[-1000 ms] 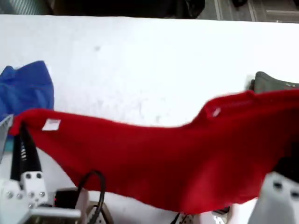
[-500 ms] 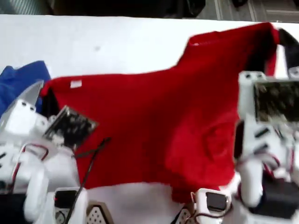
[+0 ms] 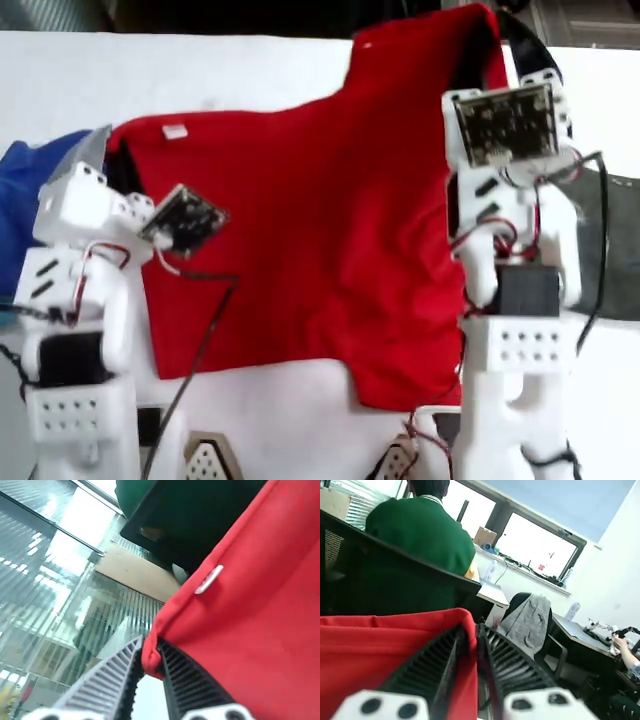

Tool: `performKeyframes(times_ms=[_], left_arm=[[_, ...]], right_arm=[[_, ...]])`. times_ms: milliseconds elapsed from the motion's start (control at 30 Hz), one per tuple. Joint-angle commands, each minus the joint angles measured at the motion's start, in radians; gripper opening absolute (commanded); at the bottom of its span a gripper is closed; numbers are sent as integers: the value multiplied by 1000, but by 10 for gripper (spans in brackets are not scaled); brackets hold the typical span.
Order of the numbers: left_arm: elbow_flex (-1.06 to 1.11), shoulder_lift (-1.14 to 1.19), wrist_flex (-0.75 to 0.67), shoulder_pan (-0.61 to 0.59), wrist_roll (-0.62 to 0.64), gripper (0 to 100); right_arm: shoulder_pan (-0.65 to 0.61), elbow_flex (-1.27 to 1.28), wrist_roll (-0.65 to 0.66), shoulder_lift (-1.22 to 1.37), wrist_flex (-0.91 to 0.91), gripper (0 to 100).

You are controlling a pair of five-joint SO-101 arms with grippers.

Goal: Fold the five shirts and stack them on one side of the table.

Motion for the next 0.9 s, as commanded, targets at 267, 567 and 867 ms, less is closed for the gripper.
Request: performKeyframes(times_ms=[267, 567, 867], left_arm=[[-258, 463, -35, -7, -3, 22], [-526, 846, -31, -8, -2, 22], [-839, 1078, 130, -5, 0, 22]], right_arm=[[-59, -189, 3, 354, -110, 18], [-70, -353, -66, 650, -176, 18], [-70, -555, -118, 835, -168, 18]])
